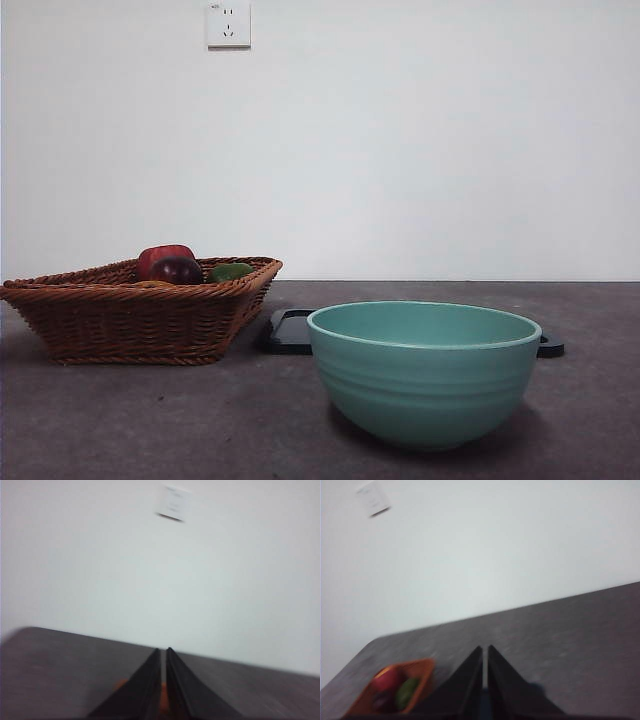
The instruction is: Pick up the wifruite, put it on the bowl, pick up the plate, put it on desk
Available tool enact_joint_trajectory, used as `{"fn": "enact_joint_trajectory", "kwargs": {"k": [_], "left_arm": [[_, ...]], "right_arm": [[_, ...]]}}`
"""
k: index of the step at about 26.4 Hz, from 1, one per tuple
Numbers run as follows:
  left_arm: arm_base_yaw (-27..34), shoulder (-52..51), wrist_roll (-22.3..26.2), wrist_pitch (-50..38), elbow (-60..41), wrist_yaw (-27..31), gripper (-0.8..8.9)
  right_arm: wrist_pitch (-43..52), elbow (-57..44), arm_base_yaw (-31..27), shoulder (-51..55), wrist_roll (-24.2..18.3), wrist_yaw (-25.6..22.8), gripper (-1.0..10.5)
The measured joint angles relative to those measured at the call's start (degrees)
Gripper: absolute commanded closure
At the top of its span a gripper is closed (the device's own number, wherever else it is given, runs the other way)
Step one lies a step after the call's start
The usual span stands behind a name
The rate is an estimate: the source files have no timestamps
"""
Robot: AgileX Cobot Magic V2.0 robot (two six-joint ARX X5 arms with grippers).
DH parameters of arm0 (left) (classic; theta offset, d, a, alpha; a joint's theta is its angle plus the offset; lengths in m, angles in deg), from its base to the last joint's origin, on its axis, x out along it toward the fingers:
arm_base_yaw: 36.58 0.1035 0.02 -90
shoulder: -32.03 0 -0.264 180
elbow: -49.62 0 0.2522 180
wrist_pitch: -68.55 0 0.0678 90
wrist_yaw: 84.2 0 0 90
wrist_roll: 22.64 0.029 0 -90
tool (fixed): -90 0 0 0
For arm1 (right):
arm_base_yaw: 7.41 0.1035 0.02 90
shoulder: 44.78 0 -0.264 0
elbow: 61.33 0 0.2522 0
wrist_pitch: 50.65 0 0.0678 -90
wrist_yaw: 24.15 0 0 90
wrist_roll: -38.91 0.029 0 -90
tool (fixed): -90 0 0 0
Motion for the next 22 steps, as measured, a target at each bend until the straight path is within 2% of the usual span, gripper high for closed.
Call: {"fn": "enact_joint_trajectory", "kwargs": {"k": [5, 8, 11, 17, 22], "left_arm": [[-3.0, 4.0, 0.5, 3.1, 5.8, -3.7, 7.98], [-4.3, 6.1, 0.7, 3.3, 8.8, -5.6, 7.98], [-5.4, 8.2, 0.7, 4.3, 11.3, -8.8, 7.98], [-6.5, 10.6, 0.7, 7.4, 12.3, -19.7, 7.98], [-6.5, 10.8, 0.9, 10.8, 12.4, -26.4, 7.98]], "right_arm": [[-7.9, 8.9, 0.7, -7.9, -1.1, 9.1, 9.4], [-11.9, 13.7, 1.4, -12.3, -3.3, 14.3, 9.4], [-15.9, 17.9, 2.5, -15.7, -6.3, 17.4, 9.4], [-24.0, 23.2, 5.1, -17.9, -14.1, 17.7, 9.4], [-27.6, 23.8, 5.8, -16.2, -18.2, 17.8, 9.4]]}}
